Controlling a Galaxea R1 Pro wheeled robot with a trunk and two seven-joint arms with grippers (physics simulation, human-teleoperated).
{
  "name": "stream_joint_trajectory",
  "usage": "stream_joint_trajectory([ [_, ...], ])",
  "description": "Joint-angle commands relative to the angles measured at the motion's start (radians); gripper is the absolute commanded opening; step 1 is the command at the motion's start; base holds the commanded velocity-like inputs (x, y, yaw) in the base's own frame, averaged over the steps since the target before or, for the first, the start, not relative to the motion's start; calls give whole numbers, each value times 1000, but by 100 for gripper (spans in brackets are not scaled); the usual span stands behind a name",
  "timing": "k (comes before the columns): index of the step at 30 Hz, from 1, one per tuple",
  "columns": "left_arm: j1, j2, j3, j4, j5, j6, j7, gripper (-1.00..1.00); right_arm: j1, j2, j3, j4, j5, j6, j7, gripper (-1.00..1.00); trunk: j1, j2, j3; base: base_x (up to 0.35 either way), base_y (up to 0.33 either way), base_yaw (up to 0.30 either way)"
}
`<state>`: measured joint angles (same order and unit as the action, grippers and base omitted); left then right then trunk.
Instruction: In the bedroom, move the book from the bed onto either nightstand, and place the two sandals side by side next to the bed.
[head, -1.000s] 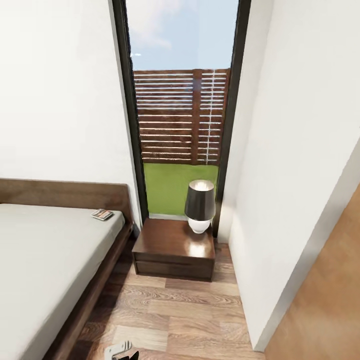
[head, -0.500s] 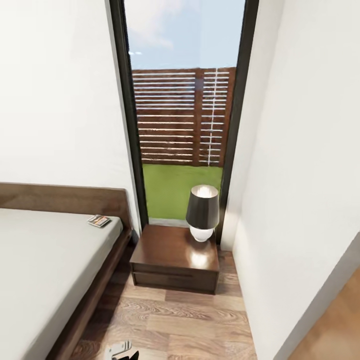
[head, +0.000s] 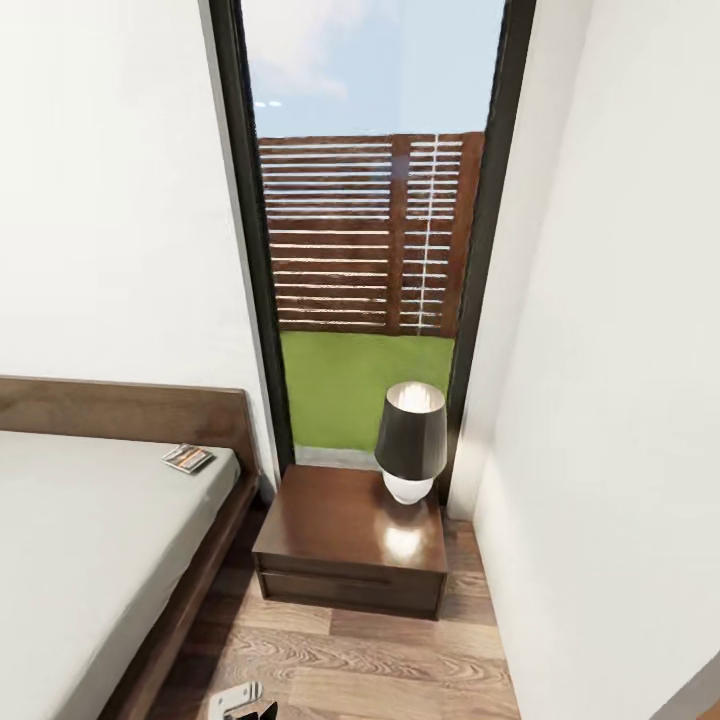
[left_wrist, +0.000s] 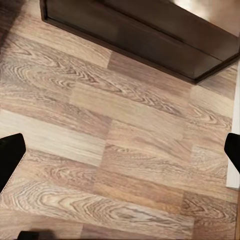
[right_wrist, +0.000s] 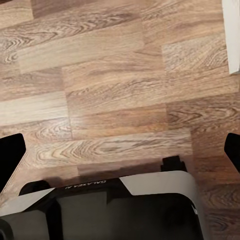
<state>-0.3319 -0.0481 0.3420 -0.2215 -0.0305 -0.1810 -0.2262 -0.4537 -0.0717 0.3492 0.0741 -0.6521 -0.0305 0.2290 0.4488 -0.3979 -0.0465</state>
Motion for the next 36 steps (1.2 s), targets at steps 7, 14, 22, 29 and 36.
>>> stream_joint_trajectory([
  [7, -1, -1, 8, 1, -3, -2, -6, 100, -2, 0, 8, 4, -11, -3, 7, 100, 1, -2, -2, 327, 124, 0],
  [14, -1, 0, 8, 1, -3, -2, -7, 100, -2, 0, 8, 4, -11, -5, 7, 100, 1, -2, -2, 327, 127, 0],
  [22, -1, 0, 8, 1, -3, -2, -7, 100, -2, 0, 8, 4, -11, -5, 7, 100, 1, -2, -2, 330, 42, 0],
  [29, -1, -1, 8, 1, -3, -2, -7, 100, -2, 0, 8, 4, -11, -6, 7, 100, 1, -2, -2, 332, 72, 0],
  [36, -1, -1, 8, 1, -3, -1, -7, 100, -2, 0, 8, 4, -11, -5, 7, 100, 1, -2, -2, 322, 102, 0],
])
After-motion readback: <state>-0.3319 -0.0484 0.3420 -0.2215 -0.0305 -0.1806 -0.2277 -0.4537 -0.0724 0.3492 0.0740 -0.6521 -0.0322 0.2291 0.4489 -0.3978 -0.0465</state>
